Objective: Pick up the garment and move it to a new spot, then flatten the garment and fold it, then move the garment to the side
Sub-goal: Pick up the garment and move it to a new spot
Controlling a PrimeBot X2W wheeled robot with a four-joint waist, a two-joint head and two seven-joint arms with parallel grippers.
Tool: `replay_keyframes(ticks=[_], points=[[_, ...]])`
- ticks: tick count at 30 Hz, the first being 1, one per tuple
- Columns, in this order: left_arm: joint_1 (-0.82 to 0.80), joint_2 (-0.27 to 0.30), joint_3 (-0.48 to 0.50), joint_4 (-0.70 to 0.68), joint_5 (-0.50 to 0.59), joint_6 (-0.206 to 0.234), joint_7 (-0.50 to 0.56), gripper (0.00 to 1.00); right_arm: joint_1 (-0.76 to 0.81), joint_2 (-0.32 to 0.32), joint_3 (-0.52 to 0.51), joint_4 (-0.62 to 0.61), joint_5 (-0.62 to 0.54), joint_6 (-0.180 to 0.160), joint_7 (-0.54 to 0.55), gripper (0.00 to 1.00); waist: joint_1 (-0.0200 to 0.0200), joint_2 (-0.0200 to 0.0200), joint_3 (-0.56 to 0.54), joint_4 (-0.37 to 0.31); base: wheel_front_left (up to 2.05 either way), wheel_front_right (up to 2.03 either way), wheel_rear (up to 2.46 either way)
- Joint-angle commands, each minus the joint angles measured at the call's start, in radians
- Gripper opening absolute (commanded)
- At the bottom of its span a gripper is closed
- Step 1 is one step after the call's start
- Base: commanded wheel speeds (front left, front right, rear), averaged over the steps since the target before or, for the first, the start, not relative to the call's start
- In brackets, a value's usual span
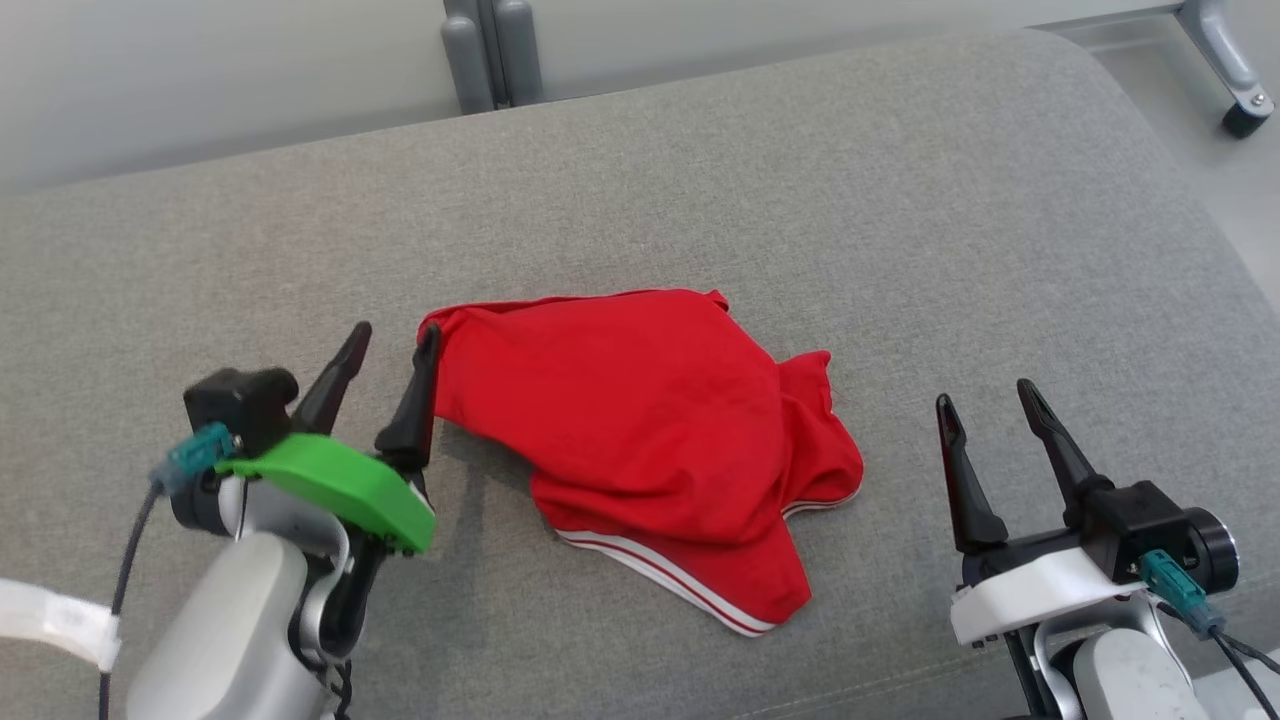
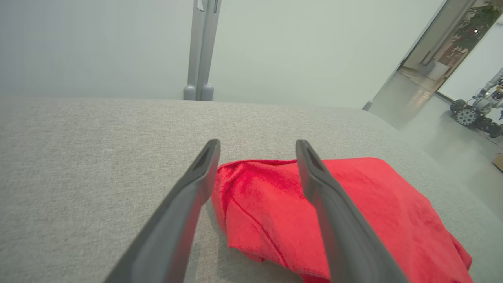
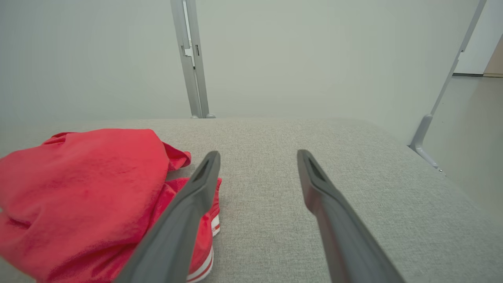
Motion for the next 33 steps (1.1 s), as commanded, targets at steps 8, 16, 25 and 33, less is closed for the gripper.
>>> replay_keyframes(ticks=[8,16,25,33], points=[[0.302,0.058,0.020,-0.238,0.063,0.119,-0.100,1.00,0.105,-0.047,-0.012,-0.042,-0.030,0.000,-0.003,1.00,0.0000,0.0000,-0.132,0.091,0.00,0.00,0.00],[0.485,0.047,0.150,-0.335,0.224,0.162,-0.122,1.00,0.165,-0.068,-0.017,-0.053,-0.050,-0.001,-0.003,1.00,0.0000,0.0000,-0.146,0.134,0.00,0.00,0.00],[0.611,-0.035,0.329,-0.343,0.377,0.065,-0.122,1.00,0.188,-0.070,-0.020,-0.035,-0.062,-0.001,-0.003,1.00,0.0000,0.0000,-0.146,0.140,0.00,0.00,0.00],[0.661,-0.102,0.445,-0.298,0.463,-0.053,-0.122,1.00,0.200,-0.051,-0.056,-0.007,-0.059,-0.001,-0.003,1.00,0.0000,0.0000,-0.152,0.140,0.00,0.00,0.00]])
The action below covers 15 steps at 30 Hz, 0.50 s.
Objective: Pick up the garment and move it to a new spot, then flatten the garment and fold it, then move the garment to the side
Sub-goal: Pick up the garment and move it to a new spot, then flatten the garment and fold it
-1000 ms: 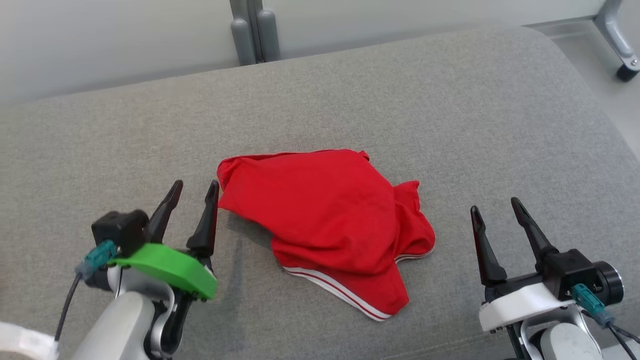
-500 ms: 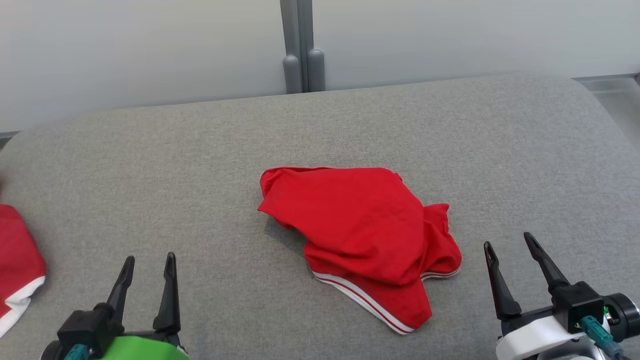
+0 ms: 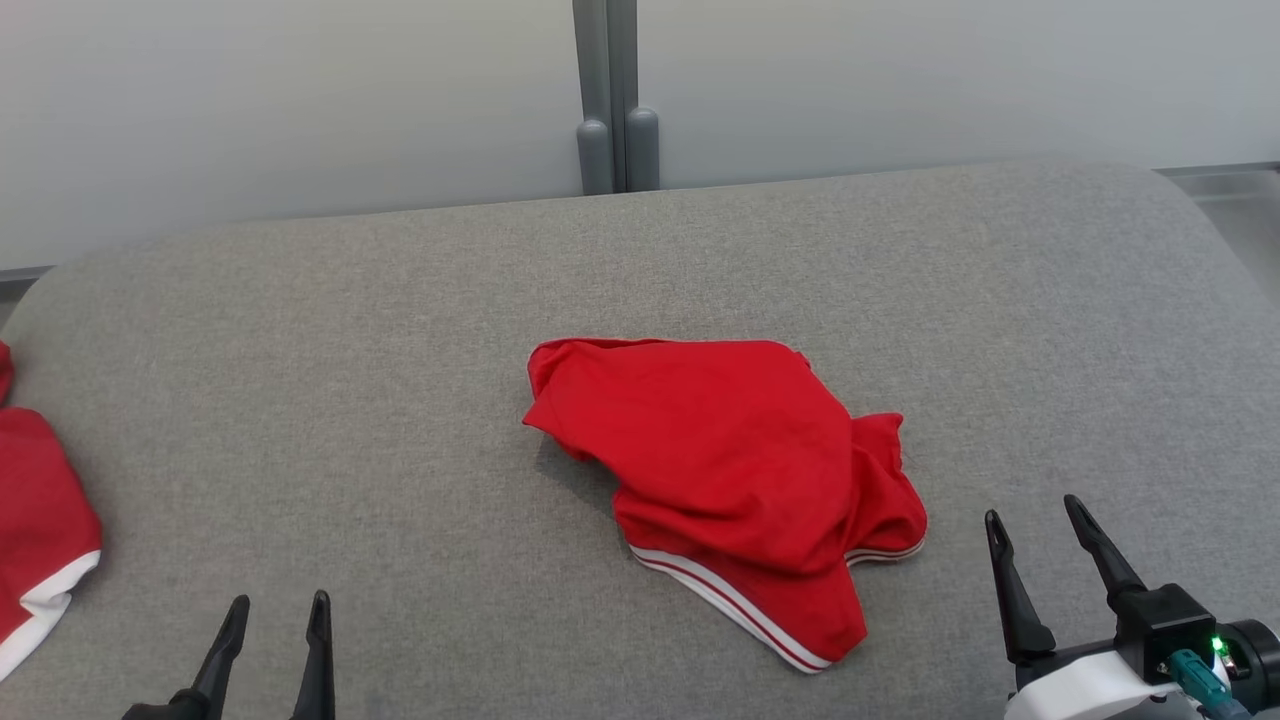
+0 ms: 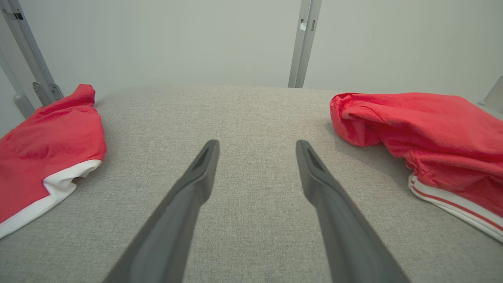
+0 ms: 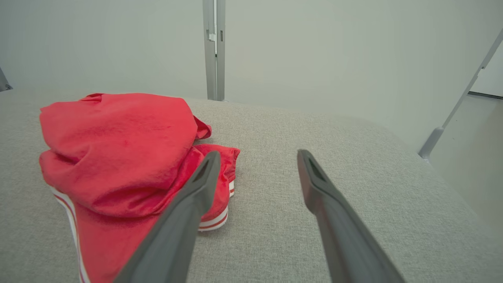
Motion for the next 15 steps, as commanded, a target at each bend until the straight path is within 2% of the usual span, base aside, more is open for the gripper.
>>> replay_keyframes(ticks=[1,9,15], points=[[0.014,-0.009,0.010,0.005,0.014,-0.013,0.000,1.00,0.015,0.001,-0.008,0.004,-0.001,-0.001,-0.003,1.00,0.0000,0.0000,-0.002,-0.001,0.00,0.00,0.00],[0.000,-0.043,0.030,0.021,0.043,-0.032,0.000,1.00,0.003,0.011,-0.009,0.013,-0.005,-0.001,-0.003,1.00,0.0000,0.0000,-0.006,-0.003,0.00,0.00,0.00],[-0.001,-0.028,0.009,0.021,0.030,-0.033,0.000,1.00,-0.005,0.012,-0.005,0.010,-0.004,-0.001,-0.003,1.00,0.0000,0.0000,-0.007,-0.009,0.00,0.00,0.00]])
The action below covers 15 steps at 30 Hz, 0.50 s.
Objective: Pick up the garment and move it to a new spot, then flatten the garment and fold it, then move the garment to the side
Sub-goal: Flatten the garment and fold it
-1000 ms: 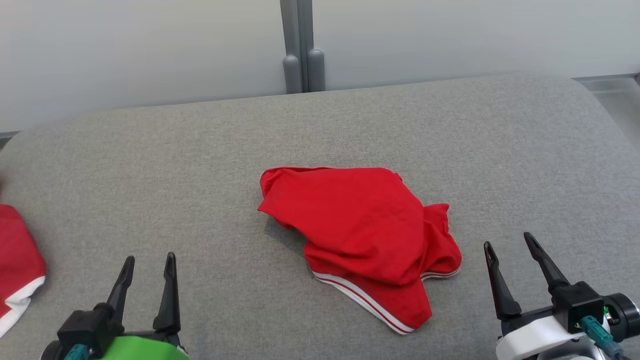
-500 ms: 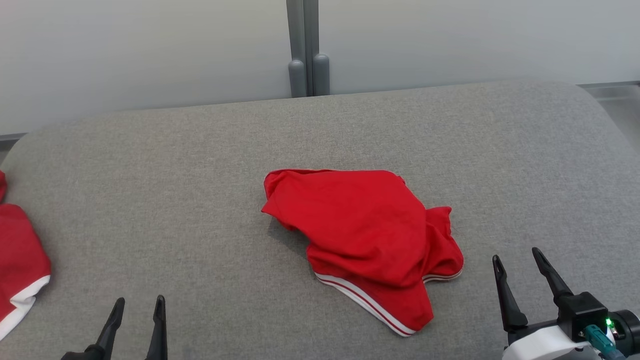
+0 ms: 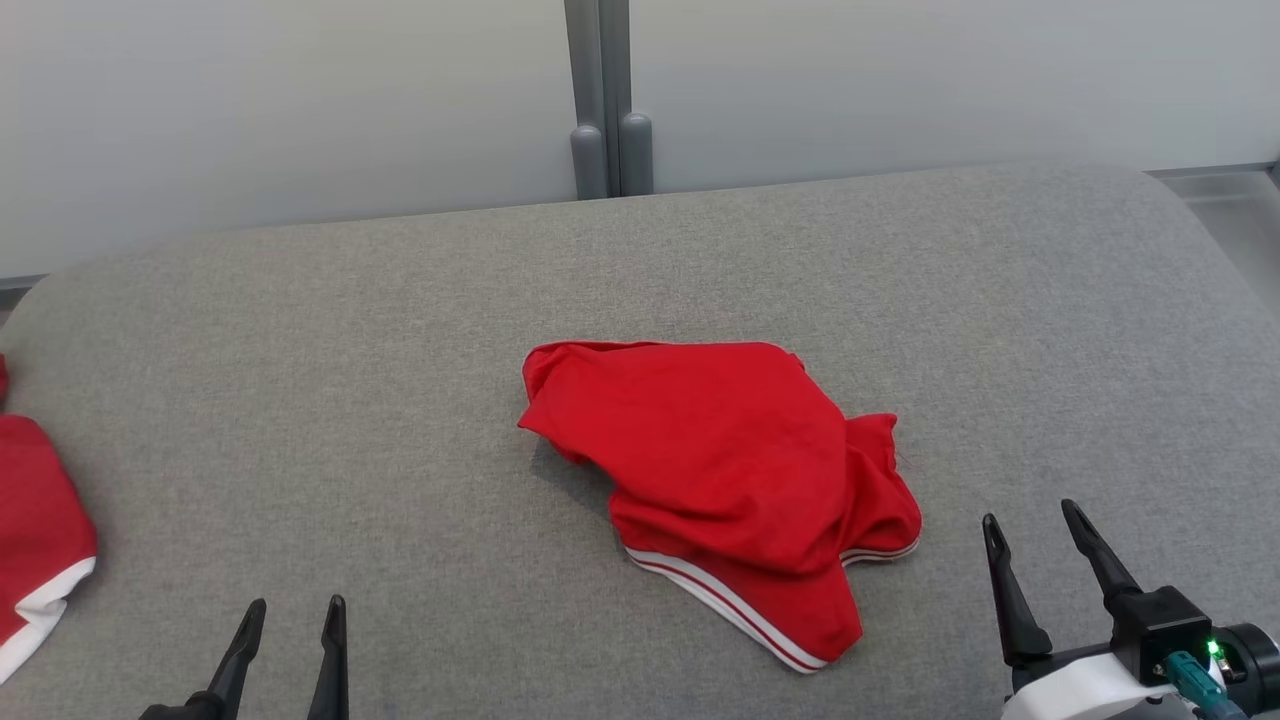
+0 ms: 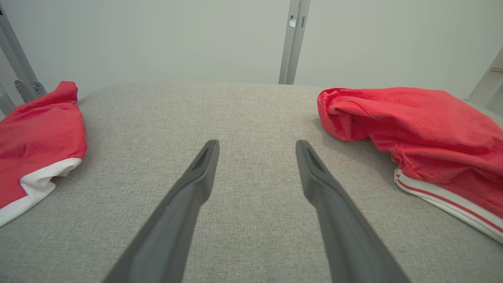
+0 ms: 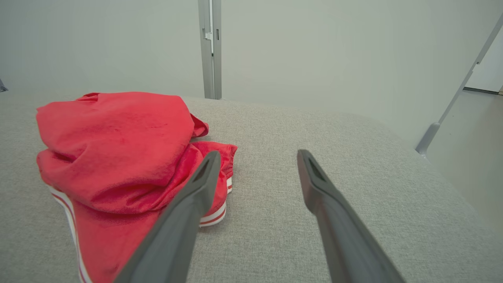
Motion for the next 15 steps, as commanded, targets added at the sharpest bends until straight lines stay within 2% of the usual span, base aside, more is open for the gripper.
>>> replay_keyframes(ticks=[1,7,10,12,13,15], points=[[-0.004,0.010,-0.003,0.001,-0.005,-0.002,0.000,1.00,-0.009,0.001,0.000,-0.002,-0.003,-0.001,-0.003,1.00,0.0000,0.0000,0.001,-0.001,0.00,0.00,0.00],[-0.023,0.015,-0.045,0.007,-0.015,-0.002,0.000,1.00,-0.017,-0.003,0.010,-0.006,0.004,-0.001,-0.003,1.00,0.0000,0.0000,0.010,-0.016,0.00,0.00,0.00],[-0.049,0.021,-0.128,0.022,-0.031,-0.002,0.000,1.00,-0.027,-0.007,0.019,-0.012,0.007,-0.001,-0.003,1.00,0.0000,0.0000,0.017,-0.036,0.00,0.00,0.00],[-0.068,0.030,-0.217,0.055,-0.048,-0.002,0.004,1.00,-0.034,-0.010,0.024,-0.018,0.008,-0.001,-0.003,1.00,0.0000,0.0000,0.025,-0.054,0.00,0.00,0.00],[-0.068,0.030,-0.217,0.055,-0.048,-0.002,0.004,1.00,-0.034,-0.010,0.024,-0.018,0.008,-0.001,-0.003,1.00,0.0000,0.0000,0.025,-0.054,0.00,0.00,0.00],[-0.108,0.040,-0.312,0.082,-0.070,-0.002,0.034,1.00,-0.041,-0.012,0.028,-0.022,0.010,-0.001,-0.003,1.00,0.0000,0.0000,0.038,-0.074,0.00,0.00,0.00]])
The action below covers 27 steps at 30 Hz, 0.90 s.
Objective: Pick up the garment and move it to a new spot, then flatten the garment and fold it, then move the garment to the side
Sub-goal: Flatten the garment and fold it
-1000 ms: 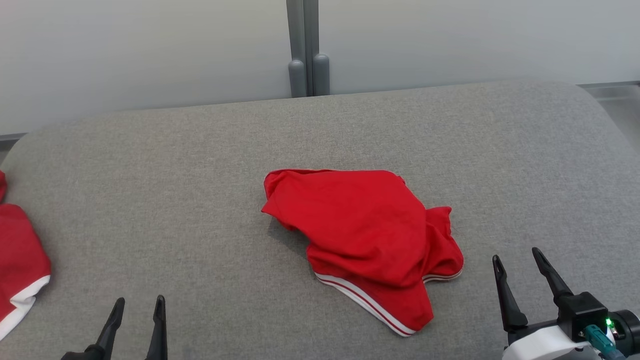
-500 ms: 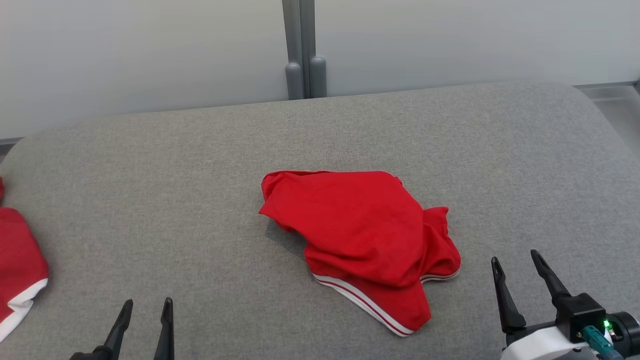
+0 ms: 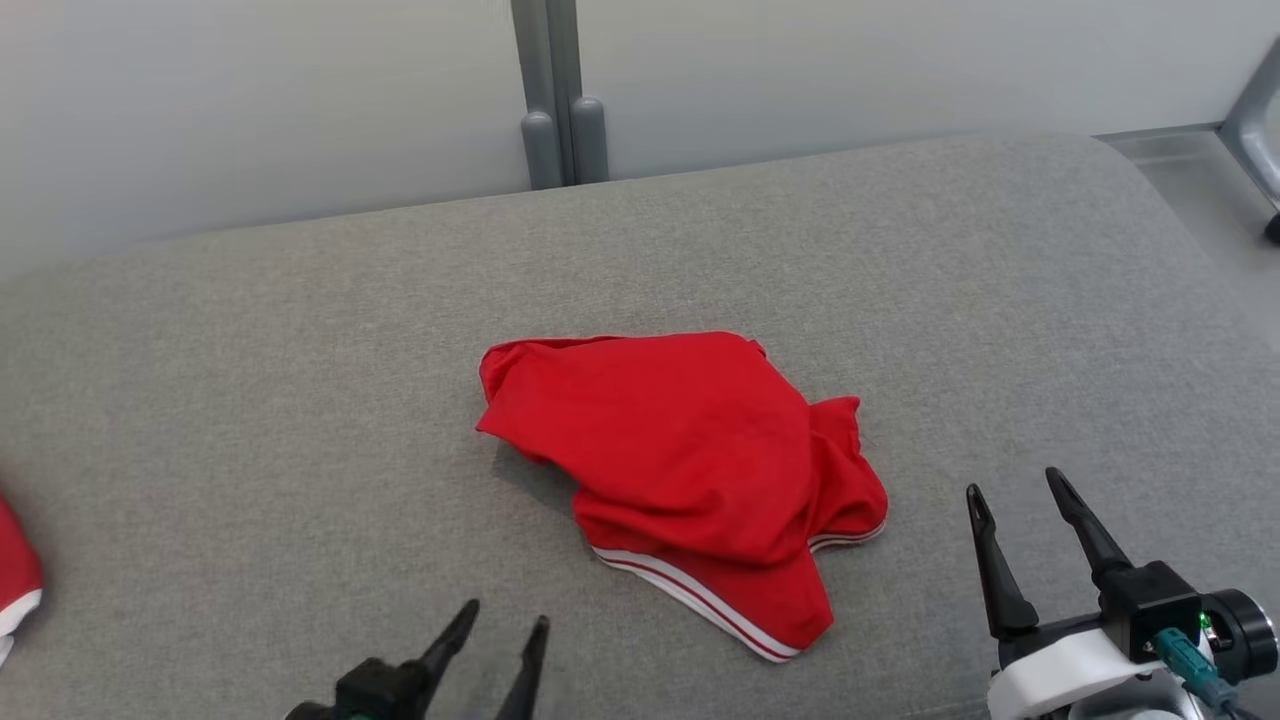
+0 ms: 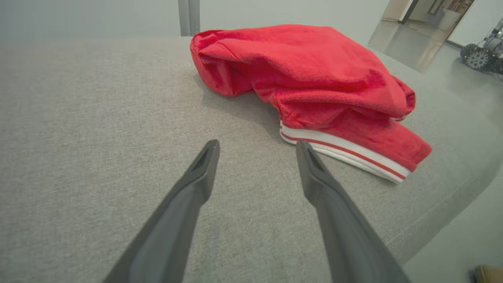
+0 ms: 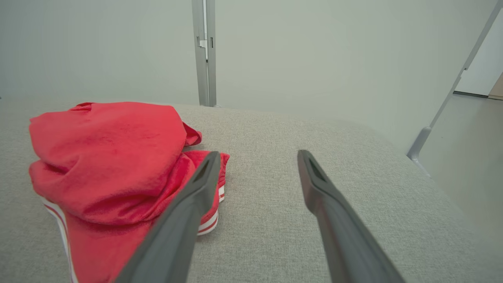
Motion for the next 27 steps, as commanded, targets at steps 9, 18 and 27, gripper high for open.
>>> replay_keyframes(ticks=[9,18,27], points=[[-0.207,-0.003,-0.213,0.097,-0.106,-0.001,0.088,1.00,-0.042,0.017,-0.003,-0.011,0.010,-0.001,-0.003,1.00,0.0000,0.0000,0.098,-0.107,0.00,0.00,0.00],[-0.337,-0.013,-0.252,0.193,-0.121,-0.001,0.096,1.00,-0.064,0.034,-0.007,-0.012,0.012,-0.001,-0.003,1.00,0.0000,0.0000,0.146,-0.178,0.00,0.00,0.00],[-0.392,-0.041,-0.244,0.108,-0.246,0.001,0.183,0.44,-0.083,0.049,-0.003,-0.008,0.016,-0.001,-0.003,1.00,0.0000,0.0000,0.181,-0.206,0.00,0.00,0.00]])
